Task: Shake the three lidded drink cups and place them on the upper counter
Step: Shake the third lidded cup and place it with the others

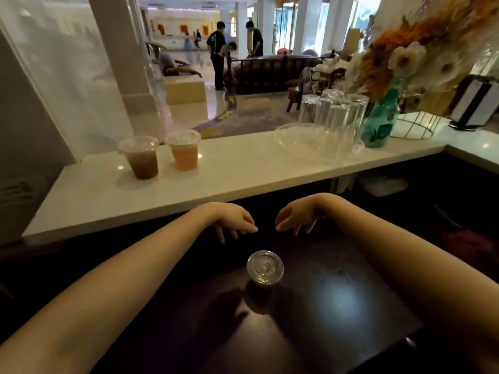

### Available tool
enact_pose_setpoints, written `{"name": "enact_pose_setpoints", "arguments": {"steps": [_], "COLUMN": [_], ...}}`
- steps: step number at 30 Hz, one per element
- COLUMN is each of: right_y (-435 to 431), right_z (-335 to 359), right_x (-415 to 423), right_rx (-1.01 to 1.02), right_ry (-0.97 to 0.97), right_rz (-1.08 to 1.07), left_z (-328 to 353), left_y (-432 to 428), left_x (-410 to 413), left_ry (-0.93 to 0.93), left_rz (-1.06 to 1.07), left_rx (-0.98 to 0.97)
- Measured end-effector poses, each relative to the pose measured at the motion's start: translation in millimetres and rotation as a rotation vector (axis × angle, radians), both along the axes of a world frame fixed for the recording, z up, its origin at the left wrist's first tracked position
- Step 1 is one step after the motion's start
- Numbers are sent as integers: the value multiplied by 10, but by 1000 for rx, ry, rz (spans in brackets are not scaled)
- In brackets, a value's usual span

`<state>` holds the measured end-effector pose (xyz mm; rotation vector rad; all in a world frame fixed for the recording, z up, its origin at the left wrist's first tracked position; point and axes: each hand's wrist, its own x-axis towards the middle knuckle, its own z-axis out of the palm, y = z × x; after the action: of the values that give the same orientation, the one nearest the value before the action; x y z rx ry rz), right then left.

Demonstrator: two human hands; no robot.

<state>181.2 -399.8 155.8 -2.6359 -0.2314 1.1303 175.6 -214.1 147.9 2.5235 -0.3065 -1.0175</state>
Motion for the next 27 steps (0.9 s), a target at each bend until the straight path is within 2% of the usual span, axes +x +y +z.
{"name": "enact_pose_setpoints", "arguments": {"steps": [6, 9, 13, 16, 19, 27], "right_y": [-61, -86, -40, 95, 322, 1095], "right_z": [-856, -1195, -1612, -1842, -1946, -2010], "right_x": [-160, -255, -353, -445, -581, -1008], "right_rx": [56, 282, 599, 814, 964, 1040], "right_ry": [-171, -154, -216, -251, -288, -276], "right_rz": [8, -104, -346, -530, -674, -691], "left_z": [-925, -1305, -1706, -1822, -1848, -1842], "left_y": [-134, -202, -240, -268, -209, 387], "left_x": [-173, -263, -370, -484, -645, -1159], "left_ry": [-92, -229, -259, -260, -312, -335], "left_rz": [71, 159, 403, 568, 664, 926], "left_rx": [-56, -161, -420, -616, -701, -824]}}
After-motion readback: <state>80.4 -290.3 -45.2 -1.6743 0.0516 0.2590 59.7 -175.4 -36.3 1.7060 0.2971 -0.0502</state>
